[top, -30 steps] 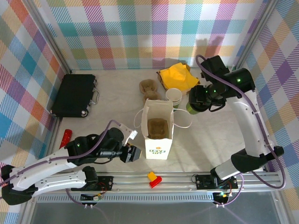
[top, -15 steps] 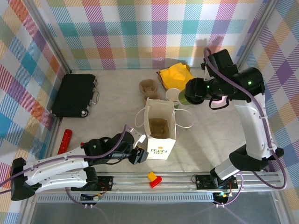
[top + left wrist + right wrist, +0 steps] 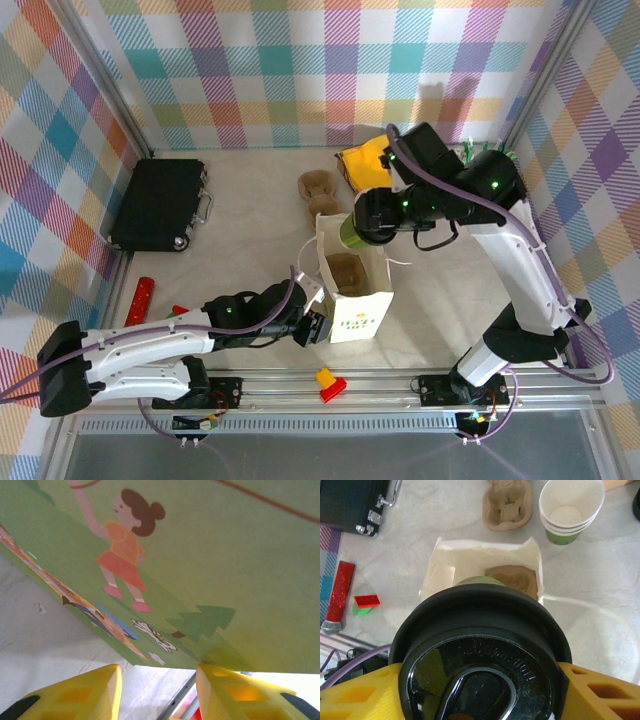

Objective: Pack the takeout coffee

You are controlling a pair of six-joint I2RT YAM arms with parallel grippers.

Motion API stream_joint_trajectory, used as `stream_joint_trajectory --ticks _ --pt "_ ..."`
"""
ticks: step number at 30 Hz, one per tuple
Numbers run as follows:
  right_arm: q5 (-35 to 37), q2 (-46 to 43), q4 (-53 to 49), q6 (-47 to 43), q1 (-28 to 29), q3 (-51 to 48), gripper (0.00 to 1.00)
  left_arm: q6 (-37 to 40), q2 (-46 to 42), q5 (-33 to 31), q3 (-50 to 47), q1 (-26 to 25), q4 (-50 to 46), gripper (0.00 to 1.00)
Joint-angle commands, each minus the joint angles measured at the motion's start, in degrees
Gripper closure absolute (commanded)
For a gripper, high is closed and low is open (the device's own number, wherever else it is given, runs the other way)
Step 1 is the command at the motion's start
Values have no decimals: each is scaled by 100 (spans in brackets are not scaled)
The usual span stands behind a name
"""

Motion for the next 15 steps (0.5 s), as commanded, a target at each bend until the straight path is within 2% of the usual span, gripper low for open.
stream_joint_trajectory --ticks 1,15 --pt "123 55 -1012 267 271 -151 37 95 150 -165 35 -71 339 57" --pt "490 269 -1007 692 887 -1035 38 74 227 -125 141 -71 678 58"
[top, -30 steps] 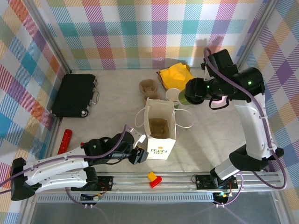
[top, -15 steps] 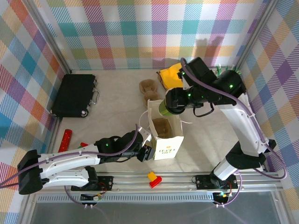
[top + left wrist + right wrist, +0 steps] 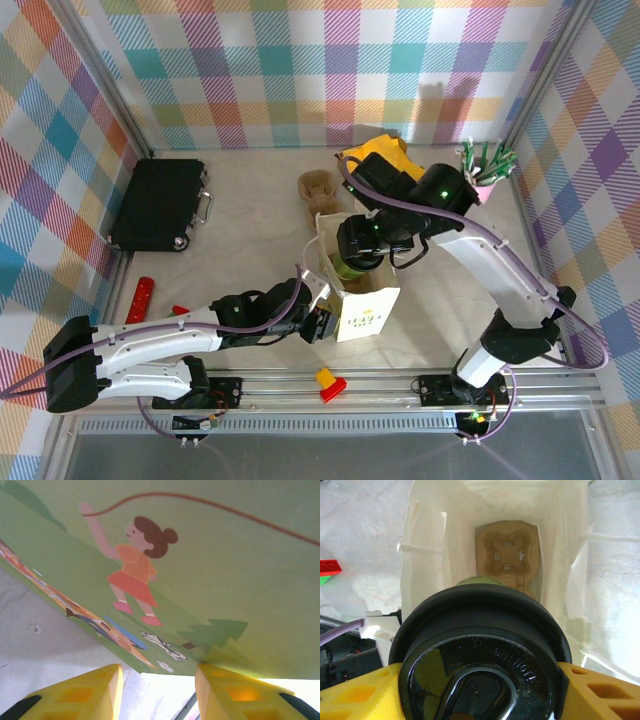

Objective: Pack the takeout coffee

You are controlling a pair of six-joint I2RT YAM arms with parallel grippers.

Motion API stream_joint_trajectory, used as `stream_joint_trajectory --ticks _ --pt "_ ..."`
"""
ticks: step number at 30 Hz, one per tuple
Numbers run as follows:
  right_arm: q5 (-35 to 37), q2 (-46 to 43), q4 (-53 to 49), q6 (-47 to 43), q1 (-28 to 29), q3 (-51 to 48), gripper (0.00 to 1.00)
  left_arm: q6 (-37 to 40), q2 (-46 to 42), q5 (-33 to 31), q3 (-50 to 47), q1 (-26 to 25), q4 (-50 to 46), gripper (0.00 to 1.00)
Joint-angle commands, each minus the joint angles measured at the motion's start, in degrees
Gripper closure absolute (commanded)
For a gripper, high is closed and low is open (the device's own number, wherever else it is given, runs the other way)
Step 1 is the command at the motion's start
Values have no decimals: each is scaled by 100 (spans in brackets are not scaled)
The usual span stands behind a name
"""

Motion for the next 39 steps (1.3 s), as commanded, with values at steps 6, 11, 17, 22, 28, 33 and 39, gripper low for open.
stream_joint_trajectory --ticks 6,11,17,22,28,33,39 --pt "282 351 -997 525 278 -319 38 52 -29 154 150 -71 317 58" --pt "286 479 -894 595 300 -579 39 94 -124 272 131 -71 293 55" --pt "243 526 -635 528 301 -839 40 184 -527 299 36 -71 164 50" --pt "288 610 -643 474 308 -923 40 271 -787 297 45 -71 -101 49" --pt "278 685 -620 371 240 -1013 40 310 -998 340 34 -71 -258 49" --pt "140 663 -385 257 124 -1208 40 316 -1229 380 49 -71 -527 49" --pt "23 693 -175 141 46 -1316 41 400 -1489 404 137 -71 -771 49"
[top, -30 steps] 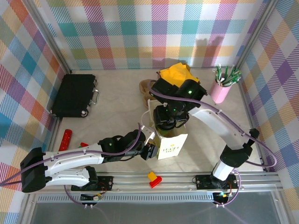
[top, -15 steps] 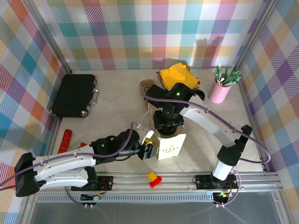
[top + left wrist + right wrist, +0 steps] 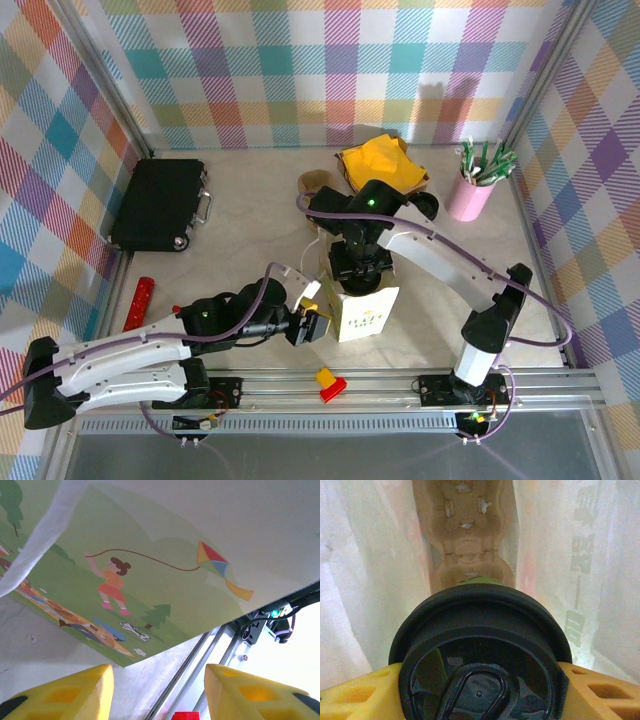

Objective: Pack the takeout coffee

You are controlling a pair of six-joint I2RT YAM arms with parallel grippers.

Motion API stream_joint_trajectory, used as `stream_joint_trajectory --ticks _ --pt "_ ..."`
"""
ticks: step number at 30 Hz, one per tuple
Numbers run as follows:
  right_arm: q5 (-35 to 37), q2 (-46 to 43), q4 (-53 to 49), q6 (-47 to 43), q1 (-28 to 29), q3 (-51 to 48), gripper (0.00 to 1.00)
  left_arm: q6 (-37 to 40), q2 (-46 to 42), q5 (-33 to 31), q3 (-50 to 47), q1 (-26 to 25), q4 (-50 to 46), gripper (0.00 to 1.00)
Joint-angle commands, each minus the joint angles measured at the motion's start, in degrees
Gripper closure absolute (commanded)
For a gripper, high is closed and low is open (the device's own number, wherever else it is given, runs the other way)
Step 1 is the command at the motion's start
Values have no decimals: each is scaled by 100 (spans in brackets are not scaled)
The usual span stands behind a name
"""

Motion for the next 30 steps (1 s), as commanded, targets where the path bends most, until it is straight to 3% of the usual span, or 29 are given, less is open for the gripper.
stream_joint_trajectory --ticks 1,30 --pt "-139 37 -147 -124 -53 -63 40 170 -170 102 161 -73 -256 49" --pt "-366 118 595 -180 -297 -716 42 236 -298 120 376 -71 -465 49"
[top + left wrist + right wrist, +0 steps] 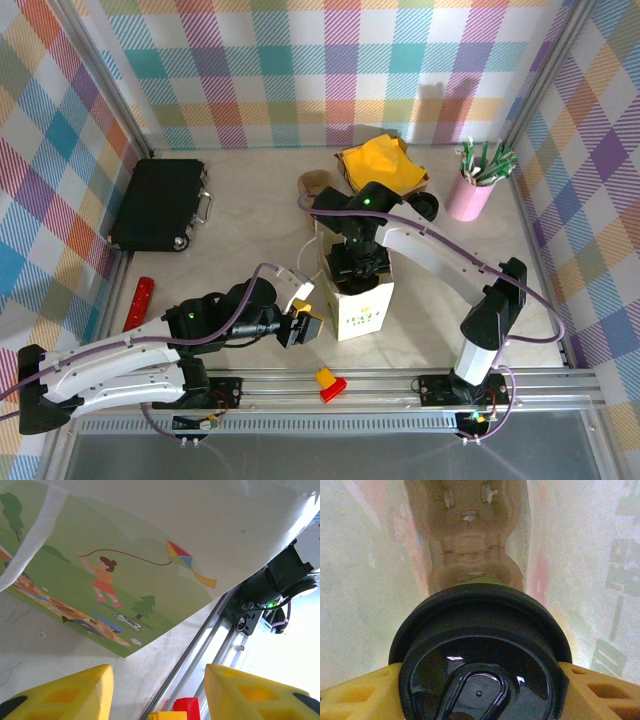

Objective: Pack the takeout coffee

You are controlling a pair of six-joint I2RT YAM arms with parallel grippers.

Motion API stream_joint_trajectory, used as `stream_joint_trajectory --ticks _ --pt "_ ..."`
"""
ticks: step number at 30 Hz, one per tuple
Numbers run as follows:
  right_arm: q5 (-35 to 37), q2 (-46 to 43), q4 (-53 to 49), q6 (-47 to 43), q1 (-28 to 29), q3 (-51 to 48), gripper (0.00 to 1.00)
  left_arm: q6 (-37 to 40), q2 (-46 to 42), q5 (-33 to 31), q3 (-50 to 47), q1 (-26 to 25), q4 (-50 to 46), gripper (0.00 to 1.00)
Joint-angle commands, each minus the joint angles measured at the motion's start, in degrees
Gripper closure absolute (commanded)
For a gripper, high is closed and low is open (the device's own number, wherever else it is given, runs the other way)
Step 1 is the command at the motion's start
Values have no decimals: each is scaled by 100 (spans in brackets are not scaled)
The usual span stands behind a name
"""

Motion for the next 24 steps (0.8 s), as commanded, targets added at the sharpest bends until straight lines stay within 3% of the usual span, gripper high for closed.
stream_joint_trajectory --ticks 1,14,24 --pt "30 97 -31 117 -24 -45 42 49 -59 102 201 -71 -44 49" --pt "-34 59 294 92 -24 -471 42 75 206 242 204 -71 197 49" --pt "28 19 191 70 -24 -265 43 79 236 197 223 -71 216 49"
